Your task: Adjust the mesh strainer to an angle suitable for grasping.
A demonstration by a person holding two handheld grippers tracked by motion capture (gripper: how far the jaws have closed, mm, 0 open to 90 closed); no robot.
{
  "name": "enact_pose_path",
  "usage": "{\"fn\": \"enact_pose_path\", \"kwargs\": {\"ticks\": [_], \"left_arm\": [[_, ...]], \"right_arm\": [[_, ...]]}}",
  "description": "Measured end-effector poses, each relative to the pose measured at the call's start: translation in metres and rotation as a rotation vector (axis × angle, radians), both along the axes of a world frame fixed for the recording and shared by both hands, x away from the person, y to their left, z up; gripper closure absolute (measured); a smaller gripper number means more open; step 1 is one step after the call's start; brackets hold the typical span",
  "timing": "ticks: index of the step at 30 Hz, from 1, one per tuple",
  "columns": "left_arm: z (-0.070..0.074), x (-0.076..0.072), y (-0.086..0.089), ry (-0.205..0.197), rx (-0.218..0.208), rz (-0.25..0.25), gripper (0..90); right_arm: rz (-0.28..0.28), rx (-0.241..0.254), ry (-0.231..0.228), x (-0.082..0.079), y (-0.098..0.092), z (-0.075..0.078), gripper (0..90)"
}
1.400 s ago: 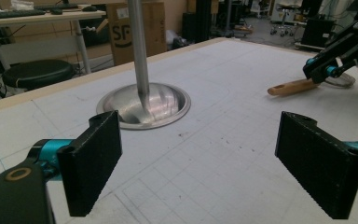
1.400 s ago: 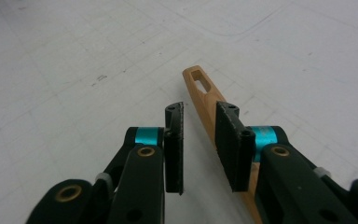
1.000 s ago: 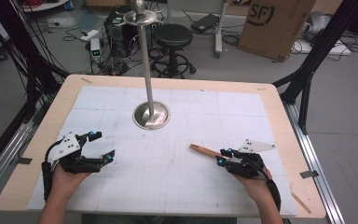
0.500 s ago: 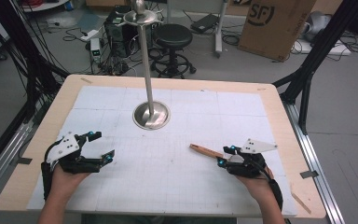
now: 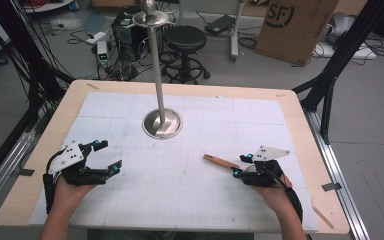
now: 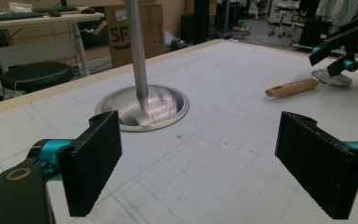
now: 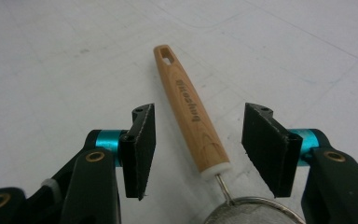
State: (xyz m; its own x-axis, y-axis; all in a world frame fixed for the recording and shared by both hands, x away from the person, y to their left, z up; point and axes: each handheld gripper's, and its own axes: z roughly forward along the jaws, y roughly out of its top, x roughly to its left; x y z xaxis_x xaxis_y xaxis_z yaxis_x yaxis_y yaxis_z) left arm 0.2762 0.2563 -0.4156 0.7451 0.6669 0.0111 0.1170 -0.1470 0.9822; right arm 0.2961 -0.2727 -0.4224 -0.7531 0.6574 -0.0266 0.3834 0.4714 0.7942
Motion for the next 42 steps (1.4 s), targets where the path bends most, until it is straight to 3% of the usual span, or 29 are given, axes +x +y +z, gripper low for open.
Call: {"fn": "enact_pose_path", "kwargs": {"ticks": [6, 11, 12, 19, 23, 36, 42], "left_arm": [[0.000, 0.000, 0.000, 0.000, -0.002, -0.001, 15.1], [-0.001, 0.000, 0.000, 0.005, 0.000, -0.006, 15.1], [-0.001, 0.000, -0.001, 0.005, 0.001, -0.006, 15.1], [-0.001, 0.000, -0.001, 0.006, 0.004, -0.006, 15.1], [-0.001, 0.000, 0.000, 0.005, 0.007, -0.006, 15.1], [-0.001, 0.000, 0.000, 0.006, 0.010, -0.005, 15.1], [-0.002, 0.000, -0.001, 0.007, 0.012, -0.007, 15.1]], "right_arm": [[0.008, -0.079, 0.064, 0.012, 0.004, -0.004, 44.6], [0.015, -0.106, 0.119, 0.018, 0.004, -0.007, 47.7], [0.019, -0.112, 0.148, 0.021, 0.004, -0.007, 50.5], [0.051, -0.199, 0.219, 0.028, 0.012, -0.006, 62.1], [0.053, -0.226, 0.239, 0.031, 0.015, -0.003, 66.5], [0.039, -0.333, 0.273, 0.034, 0.029, 0.003, 65.6], [0.028, -0.389, 0.357, 0.043, 0.038, 0.007, 65.6]]}}
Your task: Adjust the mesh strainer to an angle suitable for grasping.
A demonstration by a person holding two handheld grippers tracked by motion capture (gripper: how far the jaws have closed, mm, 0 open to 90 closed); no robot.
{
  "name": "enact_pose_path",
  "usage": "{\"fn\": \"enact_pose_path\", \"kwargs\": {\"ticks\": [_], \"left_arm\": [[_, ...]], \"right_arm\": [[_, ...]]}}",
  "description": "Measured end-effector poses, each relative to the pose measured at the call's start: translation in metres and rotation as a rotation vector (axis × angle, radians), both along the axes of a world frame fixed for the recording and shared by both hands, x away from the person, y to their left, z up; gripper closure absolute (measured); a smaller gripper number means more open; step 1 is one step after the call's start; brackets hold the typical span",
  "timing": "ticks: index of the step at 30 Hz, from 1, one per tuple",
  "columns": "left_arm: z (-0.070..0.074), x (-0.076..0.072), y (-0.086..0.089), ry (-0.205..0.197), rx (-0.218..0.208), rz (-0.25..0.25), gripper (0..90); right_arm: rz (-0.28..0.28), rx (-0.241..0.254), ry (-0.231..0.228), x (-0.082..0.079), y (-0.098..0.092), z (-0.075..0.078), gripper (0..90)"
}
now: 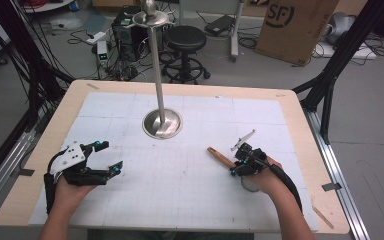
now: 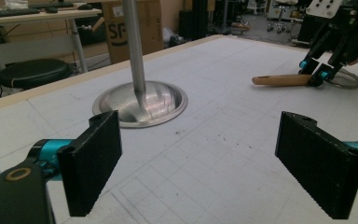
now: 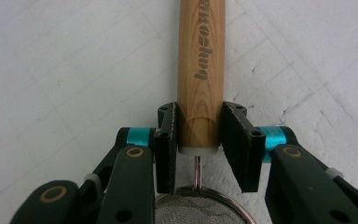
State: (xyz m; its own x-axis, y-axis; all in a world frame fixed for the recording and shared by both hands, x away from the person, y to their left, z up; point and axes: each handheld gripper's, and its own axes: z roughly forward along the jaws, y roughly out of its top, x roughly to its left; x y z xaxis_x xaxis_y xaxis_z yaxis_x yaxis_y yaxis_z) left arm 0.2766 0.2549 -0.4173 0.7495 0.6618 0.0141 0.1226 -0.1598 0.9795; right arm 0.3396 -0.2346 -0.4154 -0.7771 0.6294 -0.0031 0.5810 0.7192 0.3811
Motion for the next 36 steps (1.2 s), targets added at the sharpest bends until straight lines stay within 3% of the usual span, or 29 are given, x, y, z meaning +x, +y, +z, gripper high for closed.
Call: {"fn": "enact_pose_path", "kwargs": {"ticks": [3, 5, 7, 13, 14, 18, 19, 21, 23, 24, 25, 26, 32, 36], "left_arm": [[0.000, 0.000, -0.001, 0.001, 0.003, 0.000, 15.1], [-0.001, 0.000, -0.002, 0.004, 0.005, -0.003, 15.1], [-0.001, 0.000, -0.002, 0.002, 0.009, -0.002, 15.1], [0.000, 0.000, -0.002, 0.000, 0.011, -0.004, 15.1], [0.000, 0.000, -0.002, 0.001, 0.010, -0.004, 15.1], [-0.001, 0.000, -0.002, 0.002, 0.010, 0.000, 15.1], [-0.001, 0.000, -0.002, 0.003, 0.008, 0.002, 15.1], [-0.001, 0.000, -0.002, 0.001, 0.011, 0.001, 15.1], [-0.001, 0.000, -0.002, 0.002, 0.010, 0.001, 15.1], [-0.001, 0.000, -0.002, 0.002, 0.010, 0.001, 15.1], [0.000, 0.000, -0.002, 0.000, 0.008, 0.002, 15.1], [0.000, 0.000, -0.002, 0.001, 0.006, 0.000, 15.1], [0.001, -0.001, -0.002, -0.003, 0.000, -0.003, 15.1], [0.001, -0.001, -0.003, -0.003, 0.000, -0.007, 15.1]], "right_arm": [[-0.006, -0.026, 0.023, 0.003, 0.004, 0.001, 65.6], [-0.017, -0.073, 0.047, 0.006, 0.010, 0.003, 65.9], [-0.023, -0.084, 0.042, 0.005, 0.012, 0.003, 66.7], [-0.027, -0.053, -0.002, -0.001, 0.008, 0.001, 68.1], [-0.026, -0.004, -0.030, -0.005, 0.001, 0.000, 68.2], [-0.040, 0.118, -0.062, -0.012, -0.011, -0.002, 68.2], [-0.040, 0.118, -0.062, -0.012, -0.011, -0.002, 68.2], [-0.030, 0.195, -0.107, -0.018, -0.016, 0.004, 68.2], [-0.018, 0.249, -0.142, -0.024, -0.017, 0.011, 68.2], [-0.018, 0.249, -0.142, -0.024, -0.017, 0.011, 68.2], [-0.009, 0.303, -0.167, -0.029, -0.017, 0.016, 68.2], [-0.009, 0.303, -0.167, -0.029, -0.017, 0.016, 68.2], [0.025, 0.495, -0.256, -0.049, -0.013, 0.017, 68.2], [0.052, 0.523, -0.277, -0.049, -0.012, 0.017, 68.2]]}}
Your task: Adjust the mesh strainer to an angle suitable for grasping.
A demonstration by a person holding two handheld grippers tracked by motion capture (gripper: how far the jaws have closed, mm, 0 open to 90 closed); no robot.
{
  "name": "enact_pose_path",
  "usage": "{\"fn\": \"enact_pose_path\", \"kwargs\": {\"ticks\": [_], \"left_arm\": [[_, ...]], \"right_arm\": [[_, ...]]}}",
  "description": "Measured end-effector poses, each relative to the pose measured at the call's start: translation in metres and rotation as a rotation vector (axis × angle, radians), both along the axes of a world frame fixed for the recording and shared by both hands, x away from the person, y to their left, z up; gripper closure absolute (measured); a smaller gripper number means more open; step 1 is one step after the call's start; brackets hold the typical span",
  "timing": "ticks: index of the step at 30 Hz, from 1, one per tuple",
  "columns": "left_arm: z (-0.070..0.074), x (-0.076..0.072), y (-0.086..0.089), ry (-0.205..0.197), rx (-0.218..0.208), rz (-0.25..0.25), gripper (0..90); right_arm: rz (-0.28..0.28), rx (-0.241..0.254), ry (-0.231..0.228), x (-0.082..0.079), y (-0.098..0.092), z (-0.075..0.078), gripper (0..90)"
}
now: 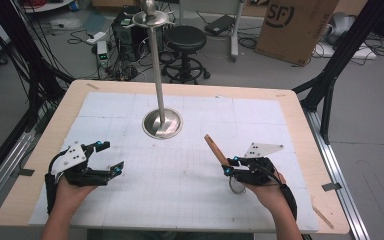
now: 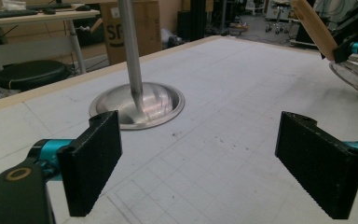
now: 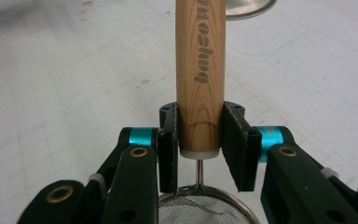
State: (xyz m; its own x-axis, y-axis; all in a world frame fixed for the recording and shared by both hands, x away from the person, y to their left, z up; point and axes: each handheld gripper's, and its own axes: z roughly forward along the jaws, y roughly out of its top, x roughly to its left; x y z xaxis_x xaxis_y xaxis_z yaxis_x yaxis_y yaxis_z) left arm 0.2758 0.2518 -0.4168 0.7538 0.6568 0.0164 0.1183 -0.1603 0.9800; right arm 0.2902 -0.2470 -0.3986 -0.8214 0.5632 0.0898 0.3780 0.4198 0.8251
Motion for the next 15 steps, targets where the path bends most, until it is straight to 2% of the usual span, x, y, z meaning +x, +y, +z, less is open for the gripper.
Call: {"fn": "enact_pose_path", "kwargs": {"ticks": [4, 5, 7, 8, 13, 15], "left_arm": [[0.0005, 0.0000, -0.0019, -0.002, 0.000, -0.005, 15.1], [0.0008, -0.0001, -0.0024, -0.001, -0.002, -0.005, 15.1], [0.0014, -0.0003, -0.0028, -0.003, 0.000, -0.008, 15.1], [0.0017, -0.0003, -0.0036, -0.004, -0.005, -0.012, 15.1], [0.0030, -0.0003, -0.0054, -0.009, -0.011, -0.021, 15.1], [0.0039, -0.0002, -0.0062, -0.014, -0.011, -0.030, 15.1]], "right_arm": [[0.021, 0.045, -0.019, -0.0017, -0.0001, 0.0021, 68.2], [0.037, 0.049, -0.037, -0.0027, 0.0009, 0.0020, 68.2], [0.041, 0.046, -0.037, -0.0036, 0.0017, 0.0017, 68.2], [0.066, 0.042, -0.067, -0.0052, 0.0032, -0.0001, 68.1], [0.071, 0.057, -0.104, -0.0064, 0.0026, 0.0011, 68.2], [0.071, 0.090, -0.115, -0.0063, 0.0004, 0.0027, 68.1]]}}
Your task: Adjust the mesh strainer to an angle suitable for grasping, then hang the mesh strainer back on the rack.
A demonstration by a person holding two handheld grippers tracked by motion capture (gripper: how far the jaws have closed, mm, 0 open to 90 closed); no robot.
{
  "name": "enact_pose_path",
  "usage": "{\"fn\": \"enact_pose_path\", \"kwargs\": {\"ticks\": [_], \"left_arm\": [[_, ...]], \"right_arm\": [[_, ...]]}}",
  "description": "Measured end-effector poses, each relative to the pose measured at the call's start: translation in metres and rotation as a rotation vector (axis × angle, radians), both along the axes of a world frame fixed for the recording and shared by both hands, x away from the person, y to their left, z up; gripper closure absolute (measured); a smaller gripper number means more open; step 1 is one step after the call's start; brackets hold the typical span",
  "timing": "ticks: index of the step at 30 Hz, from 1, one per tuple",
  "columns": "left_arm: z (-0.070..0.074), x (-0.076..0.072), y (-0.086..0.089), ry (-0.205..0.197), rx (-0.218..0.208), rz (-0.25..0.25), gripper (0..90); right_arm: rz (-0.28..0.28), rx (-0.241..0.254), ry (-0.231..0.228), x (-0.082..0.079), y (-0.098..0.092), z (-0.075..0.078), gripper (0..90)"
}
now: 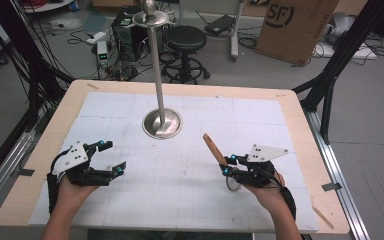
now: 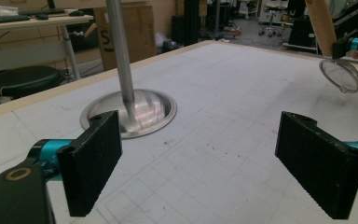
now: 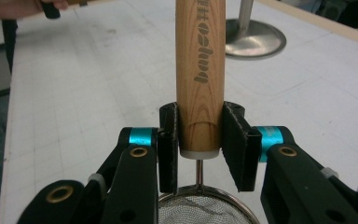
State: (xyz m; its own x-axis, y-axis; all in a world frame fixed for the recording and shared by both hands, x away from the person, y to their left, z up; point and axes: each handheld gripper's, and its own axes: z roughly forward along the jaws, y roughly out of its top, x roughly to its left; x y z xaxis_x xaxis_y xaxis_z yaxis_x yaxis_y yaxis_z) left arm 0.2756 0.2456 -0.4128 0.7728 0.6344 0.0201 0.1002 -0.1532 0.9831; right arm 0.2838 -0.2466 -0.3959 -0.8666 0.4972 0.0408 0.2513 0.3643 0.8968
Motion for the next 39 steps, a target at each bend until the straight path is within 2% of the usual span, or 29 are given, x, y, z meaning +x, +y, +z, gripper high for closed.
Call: {"fn": "enact_pose_path", "kwargs": {"ticks": [3, 6, 10, 15, 28, 32, 35, 39], "left_arm": [[0.0014, -0.0003, -0.0013, -0.006, -0.010, -0.007, 15.1], [0.0018, -0.0002, -0.0020, -0.006, -0.010, -0.012, 15.1], [0.0020, -0.0007, -0.0026, -0.001, -0.017, -0.010, 15.1], [0.0035, -0.0015, -0.0023, -0.009, -0.025, -0.010, 15.1], [0.0048, -0.0012, -0.0016, -0.007, -0.030, -0.004, 15.1], [0.0077, -0.0030, -0.0040, -0.011, -0.047, -0.018, 15.1], [0.0072, -0.0010, -0.0061, -0.007, -0.041, -0.024, 15.1], [0.0082, -0.0018, -0.0067, 0.001, -0.066, -0.037, 15.1]], "right_arm": [[0.000, 0.007, -0.009, -0.0006, -0.0003, 0.0007, 68.1], [0.013, 0.028, -0.042, 0.0002, 0.0003, 0.0021, 68.1], [0.017, 0.046, -0.051, 0.0003, -0.0006, 0.0028, 68.1], [0.027, 0.060, -0.051, -0.0008, 0.0003, 0.0026, 68.1], [0.032, 0.055, -0.042, -0.0001, 0.0031, -0.0002, 68.1], [0.046, 0.068, -0.050, -0.0015, 0.0044, 0.0013, 68.1], [0.047, 0.079, -0.054, -0.0002, 0.0044, 0.0023, 68.1], [0.052, 0.092, -0.054, -0.0007, 0.0047, 0.0041, 68.0]]}}
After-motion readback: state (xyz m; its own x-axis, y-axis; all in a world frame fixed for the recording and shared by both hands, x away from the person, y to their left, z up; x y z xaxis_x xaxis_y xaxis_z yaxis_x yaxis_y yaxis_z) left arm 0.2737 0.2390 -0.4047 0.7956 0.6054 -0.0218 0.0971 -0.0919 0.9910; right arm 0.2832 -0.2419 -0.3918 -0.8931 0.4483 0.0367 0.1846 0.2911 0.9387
